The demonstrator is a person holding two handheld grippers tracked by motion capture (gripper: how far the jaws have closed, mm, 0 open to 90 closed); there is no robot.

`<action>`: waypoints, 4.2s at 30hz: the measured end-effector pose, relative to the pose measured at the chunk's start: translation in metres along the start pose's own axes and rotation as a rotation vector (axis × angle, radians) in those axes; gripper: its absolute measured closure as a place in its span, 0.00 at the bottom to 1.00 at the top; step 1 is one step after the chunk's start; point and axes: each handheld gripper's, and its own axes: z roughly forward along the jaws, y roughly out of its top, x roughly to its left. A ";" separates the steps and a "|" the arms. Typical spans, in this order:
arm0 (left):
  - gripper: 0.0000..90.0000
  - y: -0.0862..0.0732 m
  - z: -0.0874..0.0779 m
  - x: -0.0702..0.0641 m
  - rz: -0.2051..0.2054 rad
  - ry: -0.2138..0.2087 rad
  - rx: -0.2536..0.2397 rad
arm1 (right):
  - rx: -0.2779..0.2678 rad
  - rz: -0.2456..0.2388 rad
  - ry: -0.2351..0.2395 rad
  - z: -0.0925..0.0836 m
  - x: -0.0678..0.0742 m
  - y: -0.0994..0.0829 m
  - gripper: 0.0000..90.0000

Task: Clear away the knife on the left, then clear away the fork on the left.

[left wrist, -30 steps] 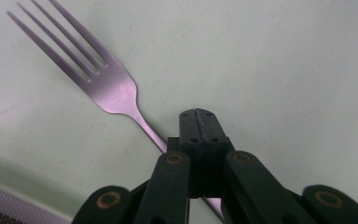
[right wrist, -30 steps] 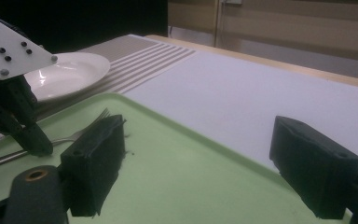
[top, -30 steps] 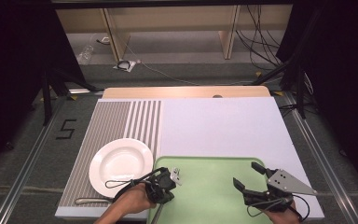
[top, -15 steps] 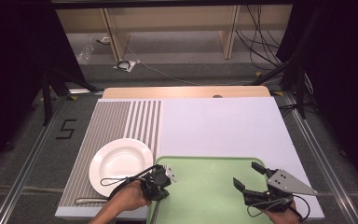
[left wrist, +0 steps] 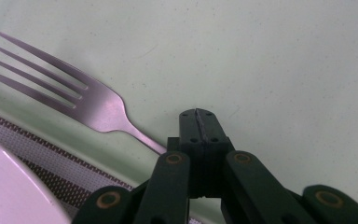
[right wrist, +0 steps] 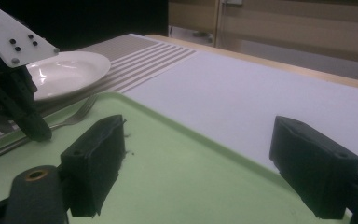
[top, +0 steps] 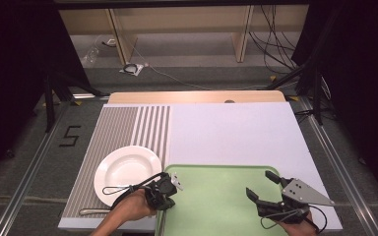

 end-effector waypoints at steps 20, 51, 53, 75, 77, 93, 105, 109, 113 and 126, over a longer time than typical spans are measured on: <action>0.69 -0.001 -0.015 -0.005 0.053 -0.002 -0.118 | -0.003 0.000 0.001 0.000 0.000 0.000 0.21; 0.22 -0.043 -0.053 0.002 -0.031 0.144 -0.314 | -0.001 0.006 0.000 0.000 -0.002 -0.001 0.21; 0.21 -0.046 -0.055 0.001 -0.043 0.153 -0.319 | -0.005 0.010 0.000 0.000 -0.002 -0.002 0.21; 0.19 -0.072 -0.058 0.000 -0.101 0.200 -0.300 | 0.005 0.005 -0.002 0.000 -0.002 -0.001 0.21; 0.19 -0.074 -0.058 0.000 -0.104 0.202 -0.294 | 0.000 0.007 -0.001 0.001 -0.002 -0.001 0.21; 0.19 -0.087 -0.060 0.003 -0.137 0.221 -0.262 | -0.001 0.003 -0.002 0.000 -0.001 -0.001 0.21; 0.19 -0.096 -0.064 0.004 -0.144 0.226 -0.245 | 0.000 0.004 -0.003 0.000 0.000 0.000 0.21; 0.18 -0.101 -0.066 0.004 -0.154 0.230 -0.241 | 0.002 0.000 -0.003 0.000 0.000 0.000 0.21; 0.18 -0.108 -0.067 0.006 -0.163 0.234 -0.228 | -0.001 0.003 -0.003 0.000 0.000 0.000 0.21; 0.18 -0.130 -0.072 0.015 -0.207 0.293 -0.170 | 0.002 0.000 -0.002 0.000 -0.001 0.000 0.21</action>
